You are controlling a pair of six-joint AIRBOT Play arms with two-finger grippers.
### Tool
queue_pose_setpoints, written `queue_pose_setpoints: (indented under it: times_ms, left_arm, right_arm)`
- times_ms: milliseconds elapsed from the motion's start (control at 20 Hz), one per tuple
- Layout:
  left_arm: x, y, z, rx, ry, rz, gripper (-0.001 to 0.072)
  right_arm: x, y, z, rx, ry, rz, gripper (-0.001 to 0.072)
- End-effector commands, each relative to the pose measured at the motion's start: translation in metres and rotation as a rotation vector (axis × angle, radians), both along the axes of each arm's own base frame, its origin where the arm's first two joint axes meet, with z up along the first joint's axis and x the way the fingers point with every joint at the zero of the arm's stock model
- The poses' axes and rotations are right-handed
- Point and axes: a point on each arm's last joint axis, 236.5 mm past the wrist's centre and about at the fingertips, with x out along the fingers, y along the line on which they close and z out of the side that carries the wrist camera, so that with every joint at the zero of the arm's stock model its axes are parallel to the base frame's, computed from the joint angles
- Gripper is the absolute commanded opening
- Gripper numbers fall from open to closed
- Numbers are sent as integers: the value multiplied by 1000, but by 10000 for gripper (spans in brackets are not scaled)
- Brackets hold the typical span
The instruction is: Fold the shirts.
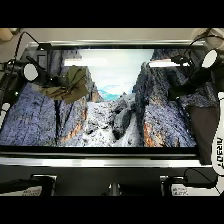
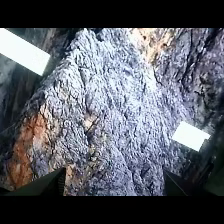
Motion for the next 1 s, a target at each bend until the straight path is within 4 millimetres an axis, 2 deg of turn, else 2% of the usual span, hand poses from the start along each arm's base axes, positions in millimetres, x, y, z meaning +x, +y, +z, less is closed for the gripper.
queue_pose_setpoints:
  times_ms: [0, 100, 200, 250, 400, 450, 550, 700, 750, 850, 900, 950]
  left_arm:
    - [45, 4, 13, 15, -167, 0, 675]
    - [74, 30, -5, 34, -122, 58, 676]
    - [95, 61, -43, 29, 7, 138, 688]
    - [99, 70, -68, -6, 94, 170, 697]
    - [98, 73, -141, -93, 276, 229, 699]
    - [97, 74, -158, -103, 295, 248, 699]
    - [100, 67, -179, -122, 290, 243, 697]
    - [104, 62, -193, -123, 283, 236, 680]
    - [103, 62, -196, -122, 291, 238, 616]
    - [94, 66, -199, -120, 334, 250, 169]
    - [85, 67, -200, -114, 371, 252, 48]
    - [77, 69, -198, -110, 400, 255, 27]
  right_arm:
    - [25, -2, 6, -5, -106, -12, 651]
    - [33, -2, 9, -6, -145, -17, 651]
    - [37, -1, 10, 2, -159, -21, 651]
    - [36, 0, 10, 5, -154, -20, 651]
    - [33, 8, 10, 37, -142, -15, 650]
    - [33, 12, 10, 54, -143, -13, 650]
    - [33, 20, 12, 89, -145, -5, 648]
    - [33, 30, 14, 131, -146, -1, 625]
    - [32, 32, 14, 142, -143, 0, 625]
    - [30, 38, 15, 166, -135, 5, 604]
    - [29, 42, 17, 184, -135, 10, 599]
    - [29, 45, 20, 195, -142, 20, 599]
